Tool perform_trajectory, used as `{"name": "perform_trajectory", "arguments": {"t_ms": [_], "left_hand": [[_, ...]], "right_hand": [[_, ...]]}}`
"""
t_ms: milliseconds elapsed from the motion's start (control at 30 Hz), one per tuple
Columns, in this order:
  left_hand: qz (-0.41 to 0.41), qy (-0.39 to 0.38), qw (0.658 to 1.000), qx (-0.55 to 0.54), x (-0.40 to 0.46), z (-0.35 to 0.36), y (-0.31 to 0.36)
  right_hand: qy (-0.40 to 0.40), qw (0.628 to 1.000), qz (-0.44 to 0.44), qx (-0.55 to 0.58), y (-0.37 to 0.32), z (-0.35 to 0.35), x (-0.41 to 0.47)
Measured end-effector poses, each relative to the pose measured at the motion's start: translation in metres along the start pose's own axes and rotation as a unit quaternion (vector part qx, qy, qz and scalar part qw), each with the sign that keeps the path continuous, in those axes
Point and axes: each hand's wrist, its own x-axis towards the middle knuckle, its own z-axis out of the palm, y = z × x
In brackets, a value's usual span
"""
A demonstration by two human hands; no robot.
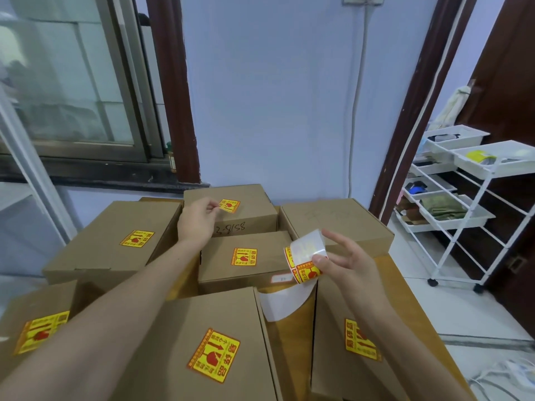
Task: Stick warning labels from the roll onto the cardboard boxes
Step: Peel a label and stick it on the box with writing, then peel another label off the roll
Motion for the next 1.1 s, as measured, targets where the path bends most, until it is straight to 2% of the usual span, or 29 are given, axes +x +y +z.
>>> {"name": "perform_trajectory", "arguments": {"t_ms": [200, 433, 567, 833, 933, 1000, 1100], "left_hand": [[0.017, 0.004, 0.995, 0.094, 0.013, 0.006, -0.01], [0.079, -0.04, 0.98, 0.178, 0.016, 0.005, -0.018], [0.086, -0.054, 0.974, 0.201, 0.014, 0.004, -0.016], [0.078, -0.204, 0.944, 0.247, 0.0, 0.006, -0.017], [0.092, -0.236, 0.929, 0.269, 0.003, -0.001, -0.015], [0.135, -0.209, 0.935, 0.254, 0.0, -0.01, 0.0], [0.227, -0.156, 0.956, 0.105, -0.031, -0.031, 0.052]], "right_hand": [[0.002, 1.0, -0.015, 0.002, -0.005, 0.003, 0.005], [-0.003, 1.0, -0.011, 0.011, -0.002, 0.008, 0.009], [-0.005, 1.0, -0.006, 0.02, 0.0, 0.01, 0.007], [0.0, 0.999, 0.0, 0.039, -0.003, 0.011, 0.005], [0.003, 0.999, 0.0, 0.043, -0.007, 0.012, 0.002], [0.007, 0.999, 0.004, 0.045, -0.009, 0.012, 0.001], [0.018, 0.999, 0.014, 0.038, -0.013, 0.012, -0.001]]}}
